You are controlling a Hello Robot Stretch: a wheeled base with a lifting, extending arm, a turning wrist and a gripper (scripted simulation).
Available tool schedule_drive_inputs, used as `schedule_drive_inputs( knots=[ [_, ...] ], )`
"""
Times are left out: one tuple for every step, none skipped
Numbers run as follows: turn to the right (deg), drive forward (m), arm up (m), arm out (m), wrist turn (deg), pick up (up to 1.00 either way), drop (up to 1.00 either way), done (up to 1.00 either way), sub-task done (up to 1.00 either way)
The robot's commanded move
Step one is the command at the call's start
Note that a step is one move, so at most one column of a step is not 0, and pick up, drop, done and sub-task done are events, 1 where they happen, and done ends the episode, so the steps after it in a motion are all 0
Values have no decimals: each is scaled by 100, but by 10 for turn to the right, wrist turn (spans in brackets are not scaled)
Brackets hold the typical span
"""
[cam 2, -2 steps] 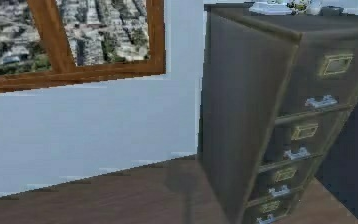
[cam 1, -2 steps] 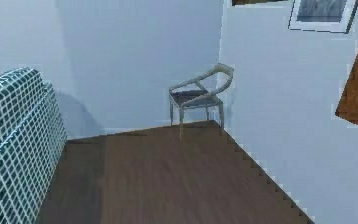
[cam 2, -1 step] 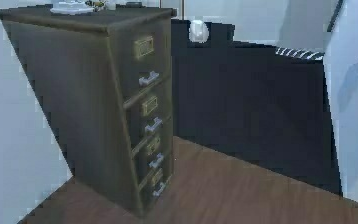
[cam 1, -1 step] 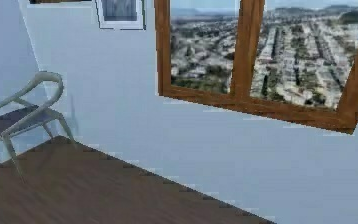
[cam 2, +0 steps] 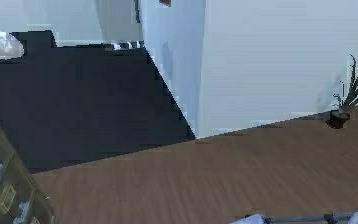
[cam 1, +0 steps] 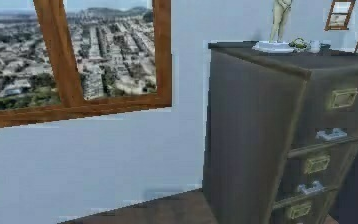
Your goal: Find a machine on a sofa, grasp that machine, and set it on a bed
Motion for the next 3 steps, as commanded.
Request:
schedule_drive_inputs(
  knots=[
    [450,0,0,0,0,0,0,0,0],
    [150,0,0,0,0,0,0,0,0],
    [0,75,0,0,0,0,0,0,0]
  ],
)
